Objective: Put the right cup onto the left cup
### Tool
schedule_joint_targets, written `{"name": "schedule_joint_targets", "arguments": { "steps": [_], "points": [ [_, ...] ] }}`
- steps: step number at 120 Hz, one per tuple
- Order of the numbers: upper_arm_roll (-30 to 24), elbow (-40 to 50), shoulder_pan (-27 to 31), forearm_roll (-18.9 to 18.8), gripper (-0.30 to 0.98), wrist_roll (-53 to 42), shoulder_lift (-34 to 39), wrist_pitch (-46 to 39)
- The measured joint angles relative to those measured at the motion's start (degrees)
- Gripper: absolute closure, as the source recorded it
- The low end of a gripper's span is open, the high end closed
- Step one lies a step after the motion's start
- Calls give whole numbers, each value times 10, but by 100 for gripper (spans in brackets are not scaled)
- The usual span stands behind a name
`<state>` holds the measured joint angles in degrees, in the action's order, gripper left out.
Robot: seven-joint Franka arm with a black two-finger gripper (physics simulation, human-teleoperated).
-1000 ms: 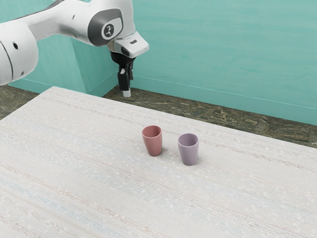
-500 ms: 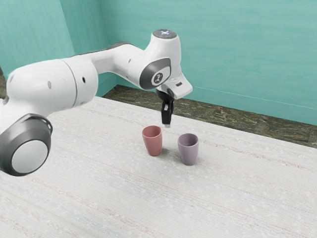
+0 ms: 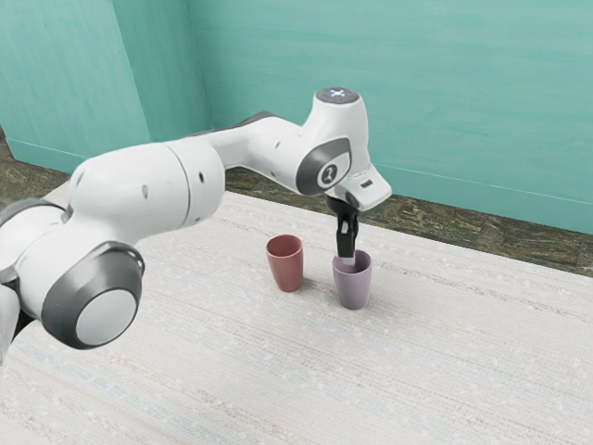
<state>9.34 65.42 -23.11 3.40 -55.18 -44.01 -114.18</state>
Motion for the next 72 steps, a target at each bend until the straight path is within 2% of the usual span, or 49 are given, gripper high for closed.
{"name": "schedule_joint_targets", "arguments": {
  "steps": [13, 49, 72],
  "points": [
    [-1, -31, 5, -1, 12, 0, -24, 0],
    [-3, -48, 12, 19, 57, 0, -48, -1],
    [0, -38, 13, 46, 72, 1, -49, -2]
  ]
}}
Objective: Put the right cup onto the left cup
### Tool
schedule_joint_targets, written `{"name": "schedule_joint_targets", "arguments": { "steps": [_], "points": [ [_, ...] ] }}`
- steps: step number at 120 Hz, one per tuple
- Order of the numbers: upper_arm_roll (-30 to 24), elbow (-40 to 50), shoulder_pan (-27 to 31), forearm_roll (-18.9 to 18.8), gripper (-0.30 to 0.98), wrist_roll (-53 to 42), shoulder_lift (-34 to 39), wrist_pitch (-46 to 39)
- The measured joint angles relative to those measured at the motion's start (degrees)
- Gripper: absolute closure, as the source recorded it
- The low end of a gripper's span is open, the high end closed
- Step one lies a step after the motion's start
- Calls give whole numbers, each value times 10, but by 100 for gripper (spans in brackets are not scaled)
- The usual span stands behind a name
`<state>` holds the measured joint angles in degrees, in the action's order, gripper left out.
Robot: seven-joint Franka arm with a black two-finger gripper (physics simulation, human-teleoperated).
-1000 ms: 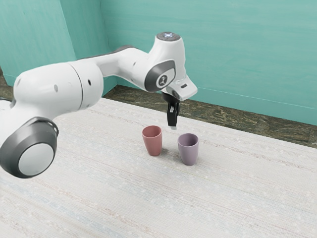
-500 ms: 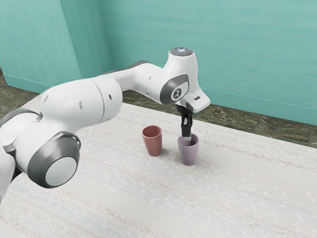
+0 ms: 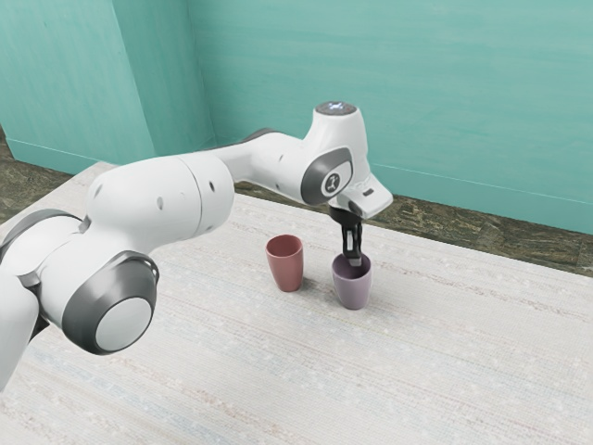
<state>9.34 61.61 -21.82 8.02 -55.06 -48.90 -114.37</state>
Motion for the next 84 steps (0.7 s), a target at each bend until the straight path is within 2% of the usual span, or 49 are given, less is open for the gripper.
{"name": "schedule_joint_targets", "arguments": {
  "steps": [48, 84],
  "points": [
    [3, 18, 1, 10, 78, 6, 11, 2],
    [10, 60, 19, 0, 79, 11, 93, 19]
  ]
}}
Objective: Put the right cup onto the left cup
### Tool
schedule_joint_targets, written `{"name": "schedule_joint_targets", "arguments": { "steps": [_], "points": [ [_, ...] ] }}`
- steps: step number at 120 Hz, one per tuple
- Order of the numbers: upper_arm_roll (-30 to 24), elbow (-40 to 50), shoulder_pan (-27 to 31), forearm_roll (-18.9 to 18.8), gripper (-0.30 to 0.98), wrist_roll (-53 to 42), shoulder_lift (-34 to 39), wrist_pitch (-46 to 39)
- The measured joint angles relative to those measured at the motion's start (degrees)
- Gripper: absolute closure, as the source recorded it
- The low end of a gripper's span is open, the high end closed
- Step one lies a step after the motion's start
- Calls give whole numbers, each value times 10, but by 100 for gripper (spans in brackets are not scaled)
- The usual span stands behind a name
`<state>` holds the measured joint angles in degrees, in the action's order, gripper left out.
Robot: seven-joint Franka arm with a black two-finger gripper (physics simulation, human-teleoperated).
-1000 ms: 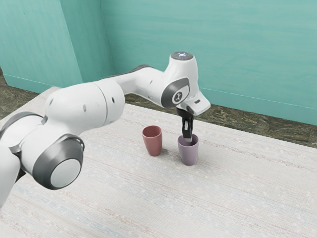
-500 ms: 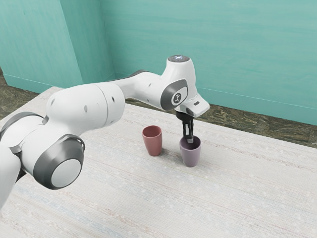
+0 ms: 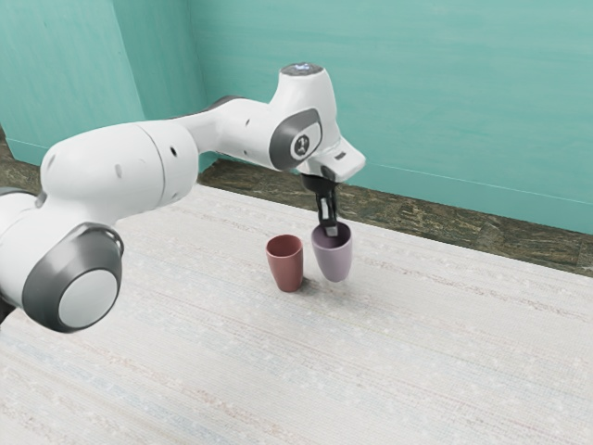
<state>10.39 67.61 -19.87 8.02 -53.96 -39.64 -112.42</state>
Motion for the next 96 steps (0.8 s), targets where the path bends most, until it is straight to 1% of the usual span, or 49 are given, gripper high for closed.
{"name": "schedule_joint_targets", "arguments": {
  "steps": [21, 49, 96],
  "points": [
    [9, 0, 15, -15, 79, 2, 35, 20],
    [20, -1, 32, -26, 79, 3, 58, 50],
    [32, -6, 46, -27, 79, 3, 44, 72]
  ]
}}
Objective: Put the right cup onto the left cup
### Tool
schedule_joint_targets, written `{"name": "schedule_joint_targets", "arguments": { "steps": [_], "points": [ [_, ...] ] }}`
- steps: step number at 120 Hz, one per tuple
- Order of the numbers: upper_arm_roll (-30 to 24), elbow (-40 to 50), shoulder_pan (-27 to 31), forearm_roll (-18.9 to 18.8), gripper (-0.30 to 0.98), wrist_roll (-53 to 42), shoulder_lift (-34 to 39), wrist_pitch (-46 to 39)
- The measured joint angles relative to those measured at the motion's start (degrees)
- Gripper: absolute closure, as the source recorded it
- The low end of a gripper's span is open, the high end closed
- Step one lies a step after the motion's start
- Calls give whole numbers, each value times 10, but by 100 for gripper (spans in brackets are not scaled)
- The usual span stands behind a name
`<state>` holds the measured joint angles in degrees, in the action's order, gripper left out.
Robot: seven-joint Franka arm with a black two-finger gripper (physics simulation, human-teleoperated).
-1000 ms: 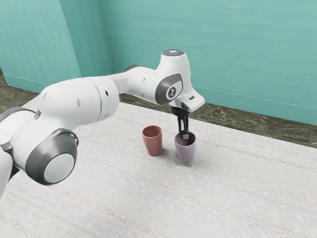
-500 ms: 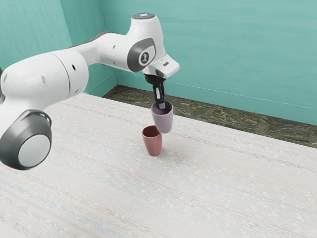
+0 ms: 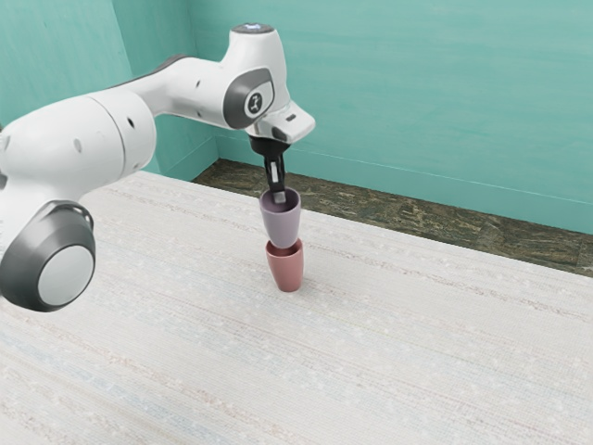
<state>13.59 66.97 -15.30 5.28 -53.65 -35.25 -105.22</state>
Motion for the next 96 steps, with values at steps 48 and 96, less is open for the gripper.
{"name": "schedule_joint_targets", "arguments": {
  "steps": [48, 96],
  "points": [
    [-4, -5, 4, -20, 79, -1, -23, -11],
    [-4, -5, 4, -15, 57, -2, -36, -26]
  ]
}}
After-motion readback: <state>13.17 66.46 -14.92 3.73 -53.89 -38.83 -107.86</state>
